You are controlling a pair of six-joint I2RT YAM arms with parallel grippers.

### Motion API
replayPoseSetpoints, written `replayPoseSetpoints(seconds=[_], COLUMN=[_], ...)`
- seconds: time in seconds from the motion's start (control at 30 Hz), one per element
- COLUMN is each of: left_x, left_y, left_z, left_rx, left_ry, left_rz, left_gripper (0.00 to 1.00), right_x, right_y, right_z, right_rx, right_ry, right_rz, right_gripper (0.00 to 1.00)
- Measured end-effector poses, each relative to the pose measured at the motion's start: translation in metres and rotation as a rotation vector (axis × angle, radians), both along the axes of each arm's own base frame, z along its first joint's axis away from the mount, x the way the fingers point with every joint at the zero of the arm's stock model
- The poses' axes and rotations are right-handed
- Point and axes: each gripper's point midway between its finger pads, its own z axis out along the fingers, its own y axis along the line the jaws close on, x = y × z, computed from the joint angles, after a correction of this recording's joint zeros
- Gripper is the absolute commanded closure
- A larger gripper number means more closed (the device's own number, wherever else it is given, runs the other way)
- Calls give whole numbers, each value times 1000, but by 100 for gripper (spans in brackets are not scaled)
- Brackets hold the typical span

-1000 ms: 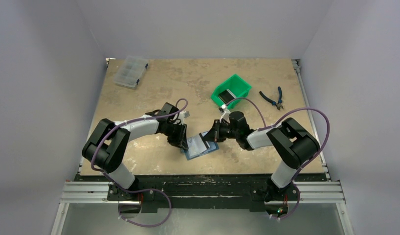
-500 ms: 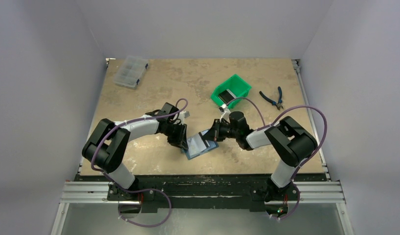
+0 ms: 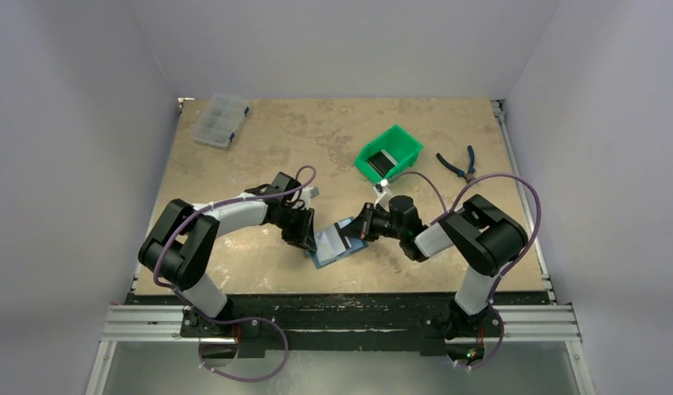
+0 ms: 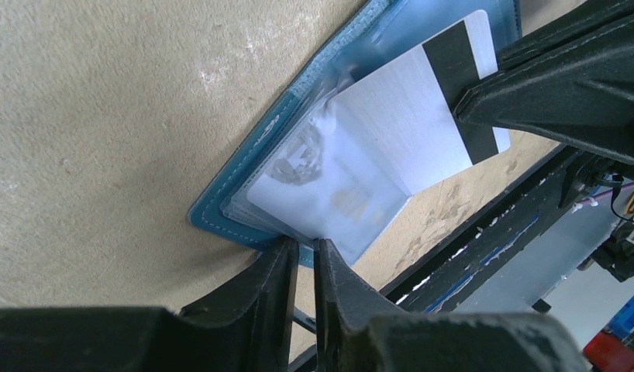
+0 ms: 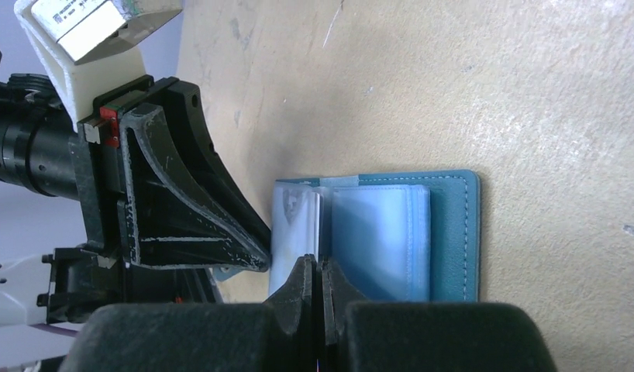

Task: Put the credit cards into the card holder
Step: Insert the credit card into the card holder.

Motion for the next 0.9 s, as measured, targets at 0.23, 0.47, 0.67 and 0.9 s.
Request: replayPoseSetpoints(seconds=[0.23,0.47,0.67,0.9], left_x=[0,0,0,0], left_y=[0,0,0,0], left_z=[0,0,0,0], left_rx=[0,-1,-2,-3], left_ry=[0,0,2,1], left_rz=[0,0,-1,-1], left_gripper=[81,81,81,81], right_x=[-3,-6,-13,-20], right_y=[3,6,17,18], right_z=[-5,-7,-8,-14], right_rx=[56,60,-5,-83], right_ry=[55,82,68,80], right_rz=[-42,-57,-20,-13], right_gripper=[100,96,88,67])
